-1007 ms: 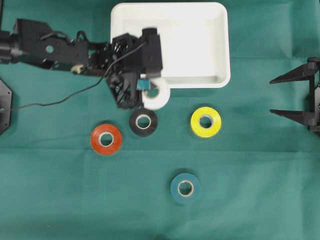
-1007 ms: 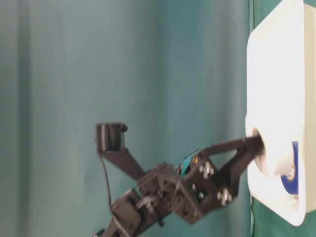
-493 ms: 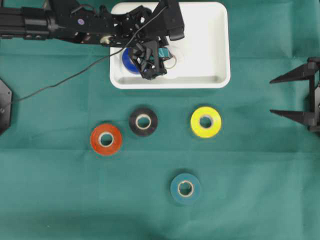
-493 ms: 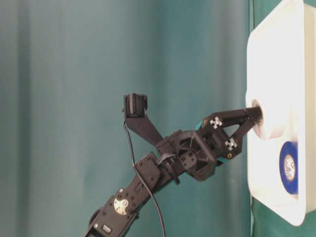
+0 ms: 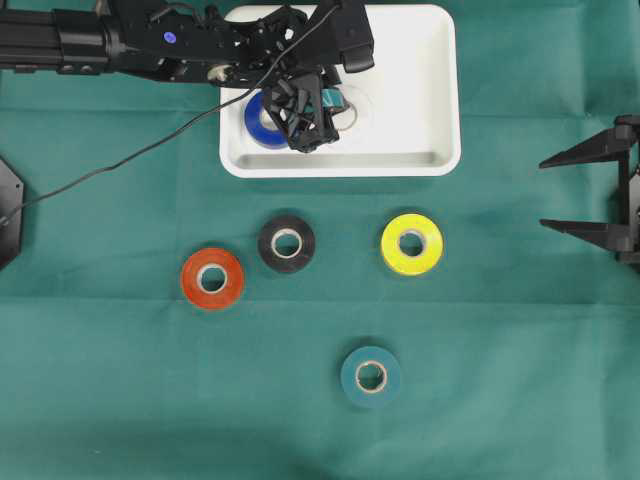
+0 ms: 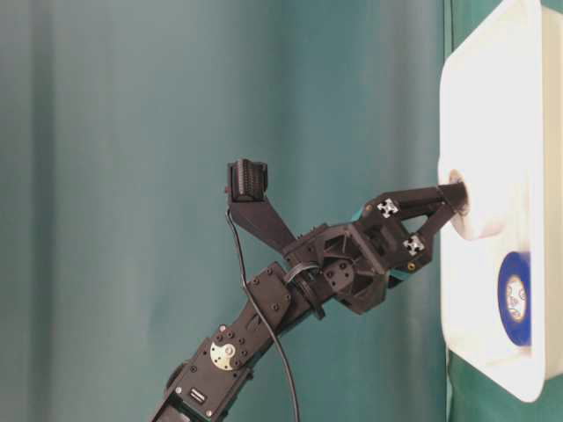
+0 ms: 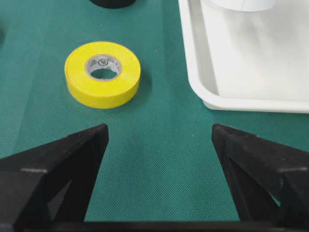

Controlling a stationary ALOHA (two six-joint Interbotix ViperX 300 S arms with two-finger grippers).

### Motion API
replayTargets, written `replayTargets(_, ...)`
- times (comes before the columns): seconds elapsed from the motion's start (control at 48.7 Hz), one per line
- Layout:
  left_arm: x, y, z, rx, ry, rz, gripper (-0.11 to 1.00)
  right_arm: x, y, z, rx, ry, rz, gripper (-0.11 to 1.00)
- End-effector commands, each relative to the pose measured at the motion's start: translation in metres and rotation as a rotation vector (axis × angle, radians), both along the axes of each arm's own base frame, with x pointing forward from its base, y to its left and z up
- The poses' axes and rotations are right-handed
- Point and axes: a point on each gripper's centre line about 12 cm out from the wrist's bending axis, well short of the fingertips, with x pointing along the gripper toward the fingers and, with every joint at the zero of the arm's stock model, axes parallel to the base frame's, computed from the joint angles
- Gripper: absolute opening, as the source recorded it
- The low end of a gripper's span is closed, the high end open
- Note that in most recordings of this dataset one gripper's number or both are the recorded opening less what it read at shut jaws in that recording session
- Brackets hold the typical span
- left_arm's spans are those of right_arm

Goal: Put the tape into the white case with the left arm.
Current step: 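Carry the white roll into the tray beside the blue roll, release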

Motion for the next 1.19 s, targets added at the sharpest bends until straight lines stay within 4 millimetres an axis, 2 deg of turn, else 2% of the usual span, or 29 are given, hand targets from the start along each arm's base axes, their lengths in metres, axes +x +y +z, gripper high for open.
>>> replayTargets(0.0,0.002,0.002,0.011,0.011,-0.032,0.004,0.27,0.002,0.0,0.003,-0.002,-0.011,0.0,0.62)
replayTargets(0.185,-0.004,0.0,0.003,0.003,-0.01,0.005,0.29,0.002,0.0,0.004,-0.001,-0.012,-0.001,0.62)
replayTargets(0.226,-0.005,0.0,0.001,0.001,-0.005,0.005,0.38,0.002,0.0,0.003,-0.002,-0.011,0.0,0.62)
replayTargets(0.349,-0.007,0.0,-0.001,-0.001,0.0,0.006,0.76,0.002,0.0,0.003,-0.002,-0.011,0.0,0.62)
replayTargets(0.411,-0.008,-0.001,-0.002,0.0,-0.002,0.005,0.88,0.002,0.0,0.004,-0.002,-0.014,0.0,0.62)
replayTargets(0.699,-0.007,-0.004,0.002,0.003,-0.01,-0.003,0.87,0.002,0.0,0.004,-0.002,-0.014,0.0,0.62)
replayTargets(0.884,-0.011,-0.02,0.021,0.011,-0.038,-0.034,0.87,0.002,0.0,0.004,-0.002,-0.012,0.0,0.62)
replayTargets(1.007,-0.021,-0.033,0.037,0.018,-0.065,-0.057,0.87,0.002,0.0,0.004,-0.002,-0.014,0.0,0.62)
replayTargets(1.171,-0.045,-0.052,0.049,0.017,-0.078,-0.087,0.87,0.002,-0.001,0.003,-0.002,-0.011,-0.002,0.62)
